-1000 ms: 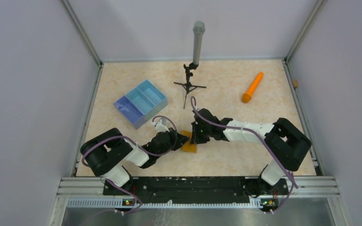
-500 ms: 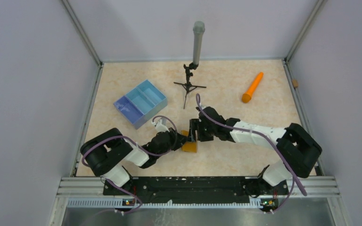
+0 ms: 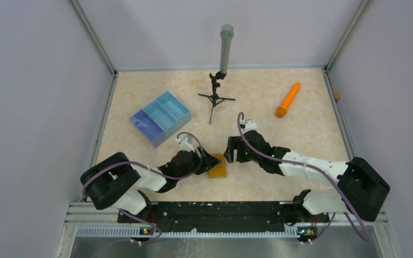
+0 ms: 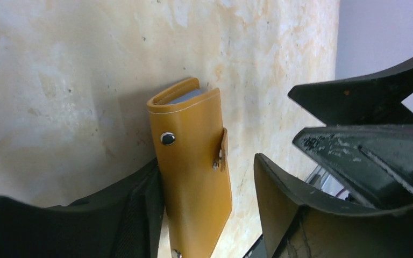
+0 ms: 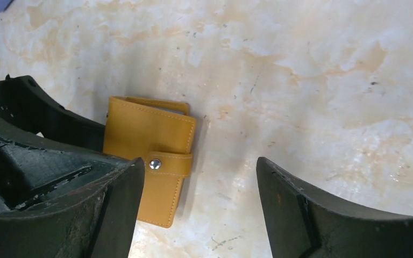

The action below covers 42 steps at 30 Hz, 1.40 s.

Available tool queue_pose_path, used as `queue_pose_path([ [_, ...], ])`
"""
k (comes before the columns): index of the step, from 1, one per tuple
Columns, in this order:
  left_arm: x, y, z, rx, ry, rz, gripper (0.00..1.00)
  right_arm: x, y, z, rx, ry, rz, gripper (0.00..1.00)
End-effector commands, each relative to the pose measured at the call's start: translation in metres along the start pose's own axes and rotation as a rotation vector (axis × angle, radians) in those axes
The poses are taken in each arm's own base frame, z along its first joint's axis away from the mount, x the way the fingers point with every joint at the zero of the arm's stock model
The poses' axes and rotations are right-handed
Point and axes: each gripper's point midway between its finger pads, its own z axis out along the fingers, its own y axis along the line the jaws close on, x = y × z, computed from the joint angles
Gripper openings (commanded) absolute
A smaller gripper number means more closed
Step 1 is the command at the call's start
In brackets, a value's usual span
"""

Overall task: Put the credit cards into the card holder
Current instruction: Close the card holder at the center of the board.

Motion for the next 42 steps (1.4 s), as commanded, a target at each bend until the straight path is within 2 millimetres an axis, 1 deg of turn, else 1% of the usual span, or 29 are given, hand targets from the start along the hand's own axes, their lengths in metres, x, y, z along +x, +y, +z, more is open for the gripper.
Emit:
queue_pose_path([
  [1, 0.032, 0.077, -0.031, -0.289, 0.139, 0.089, 0.68, -0.046, 0.011, -0.016, -0.052, -0.216, 0.03, 0.74],
  [2, 0.029, 0.079, -0.033, -0.312, 0.133, 0.1, 0.72, -0.045, 0.011, -0.017, -0.055, -0.209, 0.028, 0.73],
  [3, 0.027, 0.083, -0.037, -0.341, 0.124, 0.11, 0.74, -0.043, 0.016, -0.018, -0.078, -0.192, 0.011, 0.7],
  [4, 0.025, 0.086, -0.041, -0.36, 0.118, 0.117, 0.76, -0.041, 0.021, -0.018, -0.097, -0.168, 0.001, 0.65],
  [5, 0.024, 0.089, -0.045, -0.375, 0.112, 0.115, 0.79, -0.036, 0.025, -0.017, -0.113, -0.138, -0.001, 0.63],
  [7, 0.025, 0.095, -0.053, -0.393, 0.108, 0.1, 0.84, -0.029, 0.033, -0.017, -0.134, -0.087, 0.018, 0.63],
  [9, 0.028, 0.098, -0.058, -0.391, 0.118, 0.081, 0.84, -0.015, 0.032, -0.016, -0.083, -0.029, 0.039, 0.63],
  [10, 0.03, 0.098, -0.061, -0.385, 0.123, 0.072, 0.82, -0.011, 0.032, -0.014, -0.049, -0.014, 0.047, 0.62],
  [12, 0.033, 0.099, -0.064, -0.377, 0.131, 0.057, 0.72, -0.002, 0.033, -0.011, 0.019, 0.025, 0.01, 0.58],
  [13, 0.034, 0.099, -0.064, -0.376, 0.132, 0.053, 0.67, 0.003, 0.03, -0.01, 0.072, 0.047, -0.016, 0.55],
  [16, 0.035, 0.104, -0.066, -0.407, 0.138, 0.053, 0.56, 0.008, 0.039, -0.005, 0.155, 0.081, -0.088, 0.49],
  [21, 0.034, 0.109, -0.065, -0.44, 0.138, 0.059, 0.46, 0.013, 0.058, 0.01, 0.193, 0.133, -0.155, 0.43],
  [25, 0.033, 0.111, -0.064, -0.459, 0.139, 0.07, 0.43, 0.022, 0.067, 0.021, 0.212, 0.178, -0.192, 0.4],
  [26, 0.033, 0.111, -0.064, -0.461, 0.137, 0.071, 0.42, 0.026, 0.067, 0.024, 0.228, 0.192, -0.204, 0.39],
  [30, 0.032, 0.112, -0.065, -0.468, 0.135, 0.077, 0.41, 0.032, 0.06, 0.029, 0.294, 0.226, -0.225, 0.36],
  [38, 0.03, 0.113, -0.067, -0.469, 0.127, 0.081, 0.4, 0.039, 0.052, 0.037, 0.341, 0.251, -0.241, 0.28],
  [42, 0.03, 0.113, -0.067, -0.467, 0.123, 0.08, 0.4, 0.039, 0.049, 0.036, 0.358, 0.248, -0.24, 0.19],
])
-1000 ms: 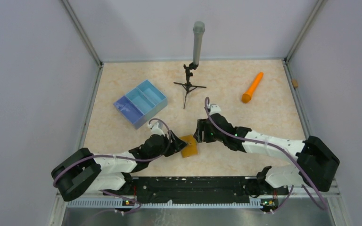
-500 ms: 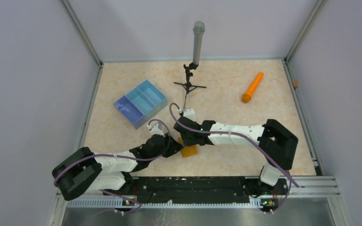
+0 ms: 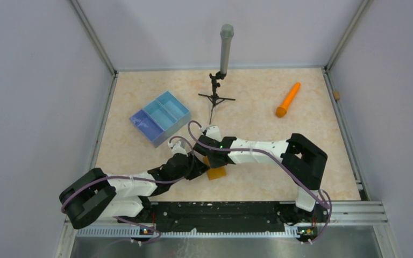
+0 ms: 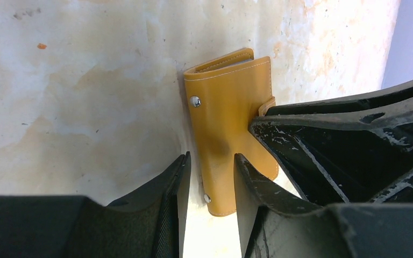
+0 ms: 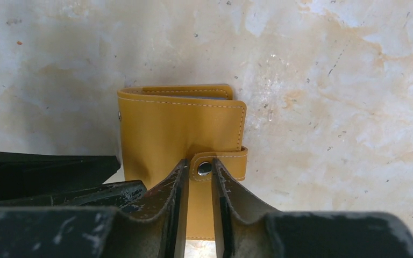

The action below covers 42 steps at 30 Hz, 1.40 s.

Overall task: Put the credit cards into the card holder
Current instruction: Close the card holder at the center of the board.

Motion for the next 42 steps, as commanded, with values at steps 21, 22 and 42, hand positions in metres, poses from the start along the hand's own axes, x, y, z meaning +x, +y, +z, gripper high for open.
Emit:
queue_pose_path([
  [21, 0.027, 0.087, -0.01, -0.338, 0.105, 0.085, 0.37, -0.009, -0.005, -0.026, 0.002, -0.023, 0.018, 0.0],
  [22, 0.027, 0.087, -0.01, -0.339, 0.106, 0.085, 0.37, -0.009, -0.004, -0.026, -0.008, -0.025, 0.023, 0.0],
  [42, 0.028, 0.089, -0.009, -0.362, 0.119, 0.095, 0.33, -0.001, 0.013, -0.025, -0.111, 0.0, 0.022, 0.0],
])
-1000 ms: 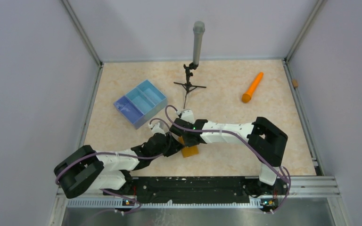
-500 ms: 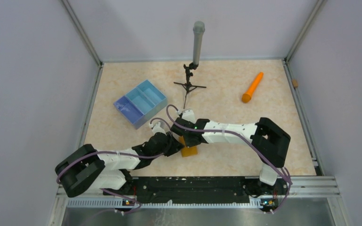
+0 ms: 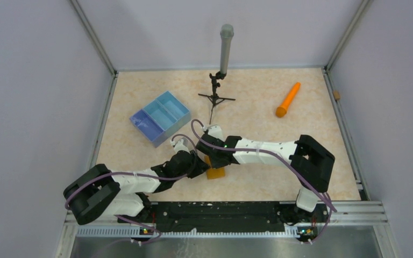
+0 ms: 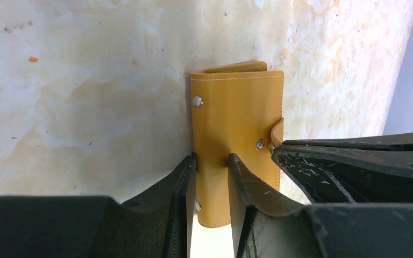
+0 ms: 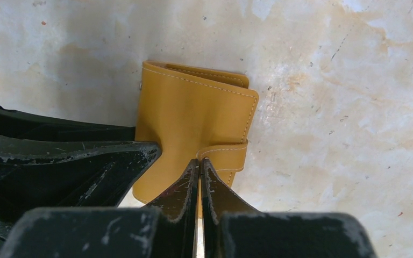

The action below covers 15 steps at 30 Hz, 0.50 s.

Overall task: Put the credit cards into the card holder
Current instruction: Close the card holder at the center of the board.

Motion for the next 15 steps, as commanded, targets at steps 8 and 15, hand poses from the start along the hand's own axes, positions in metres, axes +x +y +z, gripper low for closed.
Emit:
queue_pose_path([
  [8, 0.03, 0.089, -0.014, -0.312, 0.107, 0.09, 0.33, 0.003, 0.012, 0.001, -0.055, 0.005, -0.01, 0.0],
  [15, 0.03, 0.09, -0.014, -0.315, 0.108, 0.09, 0.33, 0.007, 0.014, 0.006, -0.05, 0.024, -0.022, 0.0],
])
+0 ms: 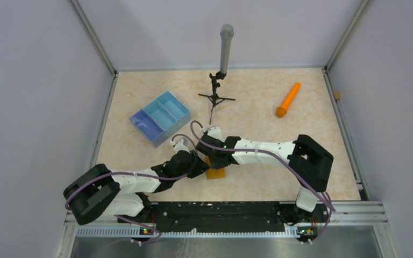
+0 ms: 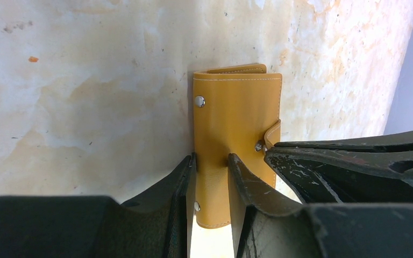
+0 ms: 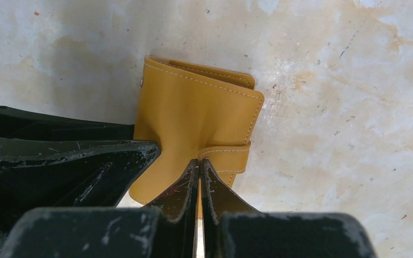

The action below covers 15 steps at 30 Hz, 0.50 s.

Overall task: Put the credit cards into the card holder
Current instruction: Close the card holder at the center of the board.

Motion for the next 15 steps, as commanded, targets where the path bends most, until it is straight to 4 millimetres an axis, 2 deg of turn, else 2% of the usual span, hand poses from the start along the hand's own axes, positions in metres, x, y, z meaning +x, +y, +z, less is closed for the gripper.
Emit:
queue_pose_path([
  [1, 0.0301, 0.0897, -0.0134, -0.31, 0.106, 0.09, 0.33, 0.0009, 0.0132, 0.0039, -0.044, 0.002, -0.006, 0.0],
  [15, 0.03, 0.0894, -0.0131, -0.311, 0.106, 0.091, 0.33, 0.0107, 0.0149, 0.009, -0.057, 0.032, -0.005, 0.0],
])
